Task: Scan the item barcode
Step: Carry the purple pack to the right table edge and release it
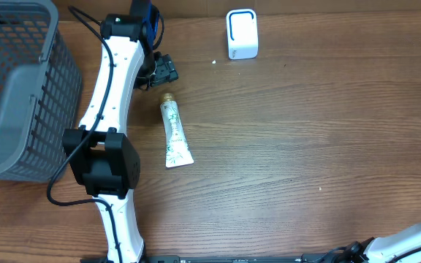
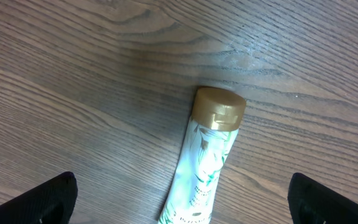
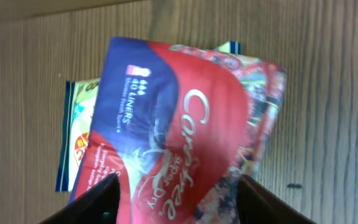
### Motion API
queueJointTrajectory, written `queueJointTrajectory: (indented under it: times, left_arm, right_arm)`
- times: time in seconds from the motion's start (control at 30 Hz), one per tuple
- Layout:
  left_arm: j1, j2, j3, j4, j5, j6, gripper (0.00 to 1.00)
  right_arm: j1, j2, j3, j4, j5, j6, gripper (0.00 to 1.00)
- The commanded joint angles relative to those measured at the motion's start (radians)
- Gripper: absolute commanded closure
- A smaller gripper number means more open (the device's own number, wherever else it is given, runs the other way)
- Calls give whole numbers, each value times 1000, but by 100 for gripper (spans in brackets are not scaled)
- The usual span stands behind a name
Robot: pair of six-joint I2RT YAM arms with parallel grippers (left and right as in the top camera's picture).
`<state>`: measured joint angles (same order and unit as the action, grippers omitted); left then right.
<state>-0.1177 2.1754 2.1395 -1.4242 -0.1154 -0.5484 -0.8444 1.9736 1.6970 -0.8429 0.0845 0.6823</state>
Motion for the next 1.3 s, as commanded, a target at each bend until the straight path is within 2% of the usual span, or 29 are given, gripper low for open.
queueJointTrajectory:
  times: [0.0, 0.1, 0.23, 0.33, 0.67, 0.87, 1.1, 1.2, 1.27]
  left_arm:
    - [1, -4, -6, 0, 2, -2, 0]
    - [1, -4, -6, 0, 2, -2, 0]
    - [1, -4, -6, 0, 2, -2, 0]
    - [1, -4, -6, 0, 2, -2, 0]
    - [1, -4, -6, 0, 2, -2, 0]
    - [1, -4, -6, 0, 2, -2, 0]
    - [1, -4, -6, 0, 2, -2, 0]
    - [1, -4, -6, 0, 2, -2, 0]
    - [1, -4, -6, 0, 2, -2, 0]
  right_arm:
    - [-4, -86, 6, 32, -56, -7, 54]
    - [-4, -117, 6, 66, -121, -7, 60]
    - [3, -114, 6, 97, -153, -7, 74]
    - [13, -97, 0, 97, -100, -6, 75]
    - [21, 87, -49, 91, 61, -12, 75]
    - [13, 179, -49, 67, 121, -89, 72]
    - [0, 133, -16, 23, 121, -88, 70]
    - [1, 71, 20, 2, 120, -88, 67]
    - [3, 25, 32, 3, 105, -84, 59]
